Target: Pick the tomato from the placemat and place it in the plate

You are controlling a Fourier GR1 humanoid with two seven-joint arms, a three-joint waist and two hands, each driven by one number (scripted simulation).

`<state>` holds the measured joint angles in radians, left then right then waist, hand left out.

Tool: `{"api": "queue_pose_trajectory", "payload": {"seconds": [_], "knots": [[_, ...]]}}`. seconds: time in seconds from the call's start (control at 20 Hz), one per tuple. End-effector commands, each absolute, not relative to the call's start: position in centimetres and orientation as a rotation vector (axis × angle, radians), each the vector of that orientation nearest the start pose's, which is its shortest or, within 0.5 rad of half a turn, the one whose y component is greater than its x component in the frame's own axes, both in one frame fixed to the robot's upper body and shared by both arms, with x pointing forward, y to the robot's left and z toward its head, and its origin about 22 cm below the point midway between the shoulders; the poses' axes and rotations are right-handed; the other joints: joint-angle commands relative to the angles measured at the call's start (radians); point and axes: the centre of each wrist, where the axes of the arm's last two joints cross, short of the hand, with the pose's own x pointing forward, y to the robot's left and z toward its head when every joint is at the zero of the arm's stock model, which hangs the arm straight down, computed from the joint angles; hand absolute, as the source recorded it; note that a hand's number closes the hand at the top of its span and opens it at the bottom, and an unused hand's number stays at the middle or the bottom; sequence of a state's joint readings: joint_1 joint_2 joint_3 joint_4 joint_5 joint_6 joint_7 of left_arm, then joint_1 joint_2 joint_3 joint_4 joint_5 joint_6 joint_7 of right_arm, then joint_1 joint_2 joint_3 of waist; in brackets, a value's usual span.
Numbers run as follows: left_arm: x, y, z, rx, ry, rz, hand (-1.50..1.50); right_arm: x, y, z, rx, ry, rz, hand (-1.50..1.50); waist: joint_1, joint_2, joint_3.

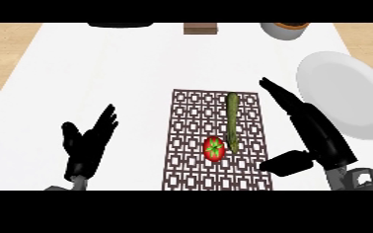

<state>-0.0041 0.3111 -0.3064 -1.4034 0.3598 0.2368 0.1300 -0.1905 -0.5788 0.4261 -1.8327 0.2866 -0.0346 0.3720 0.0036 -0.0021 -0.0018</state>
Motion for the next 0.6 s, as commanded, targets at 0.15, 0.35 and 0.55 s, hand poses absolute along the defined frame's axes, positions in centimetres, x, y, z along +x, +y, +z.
{"api": "queue_pose_trajectory", "payload": {"seconds": [0.15,0.35,0.55], "knots": [[22.7,23.7,-4.5,0.014,-1.192,-0.023,0.00,23.1,-16.3,8.7,-0.507,-1.403,1.004,-1.50,-0.002,0.002,0.001],[23.0,23.6,-3.5,0.015,-1.180,0.003,0.00,23.3,-14.4,7.7,-0.562,-1.352,1.003,-1.50,-0.001,0.001,0.002],[23.0,22.4,-3.0,0.000,-1.188,-0.010,0.00,23.0,-14.7,5.6,-0.490,-1.278,1.045,-1.50,-0.001,0.001,0.002]]}}
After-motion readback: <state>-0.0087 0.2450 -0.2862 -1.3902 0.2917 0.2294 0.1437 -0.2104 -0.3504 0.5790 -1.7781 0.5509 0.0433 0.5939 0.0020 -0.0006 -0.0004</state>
